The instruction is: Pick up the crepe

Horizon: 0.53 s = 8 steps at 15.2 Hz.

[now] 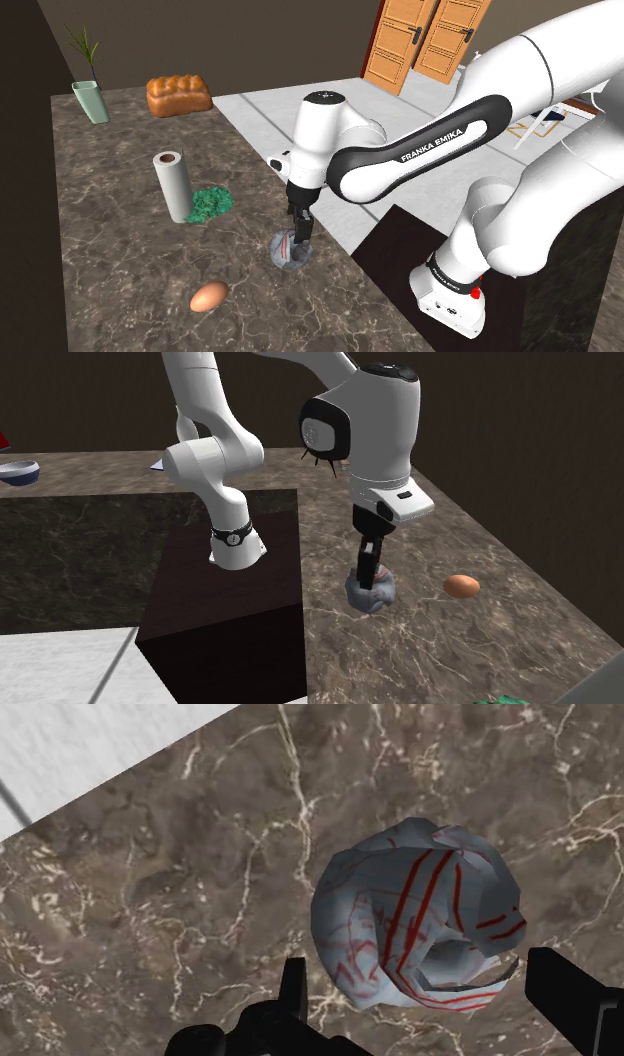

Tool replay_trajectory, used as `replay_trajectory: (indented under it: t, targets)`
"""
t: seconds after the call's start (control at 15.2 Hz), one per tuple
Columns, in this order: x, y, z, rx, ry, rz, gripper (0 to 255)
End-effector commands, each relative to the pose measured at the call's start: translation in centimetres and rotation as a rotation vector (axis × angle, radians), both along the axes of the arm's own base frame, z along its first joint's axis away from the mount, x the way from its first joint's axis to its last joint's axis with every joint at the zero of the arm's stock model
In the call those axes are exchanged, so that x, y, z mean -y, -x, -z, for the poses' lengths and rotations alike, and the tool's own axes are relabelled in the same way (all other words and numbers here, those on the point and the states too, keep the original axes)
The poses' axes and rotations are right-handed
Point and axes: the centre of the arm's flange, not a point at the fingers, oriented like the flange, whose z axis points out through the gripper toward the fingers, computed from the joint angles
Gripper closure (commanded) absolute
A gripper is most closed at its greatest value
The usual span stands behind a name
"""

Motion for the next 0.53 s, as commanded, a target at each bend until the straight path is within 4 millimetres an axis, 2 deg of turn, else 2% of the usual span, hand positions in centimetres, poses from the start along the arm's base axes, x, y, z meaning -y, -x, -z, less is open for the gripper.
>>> replay_trajectory:
  t: [0.0,0.07,0.13,0.46]
  targets:
    - [-0.01,0.09,0.81,0.001,0.0,0.0,0]
    - [-0.01,0.09,0.81,0.001,0.0,0.0,0]
    - [-0.04,0.09,0.74,0.001,0.0,0.0,255]
    - [-0.04,0.07,0.71,0.001,0.0,0.0,255]
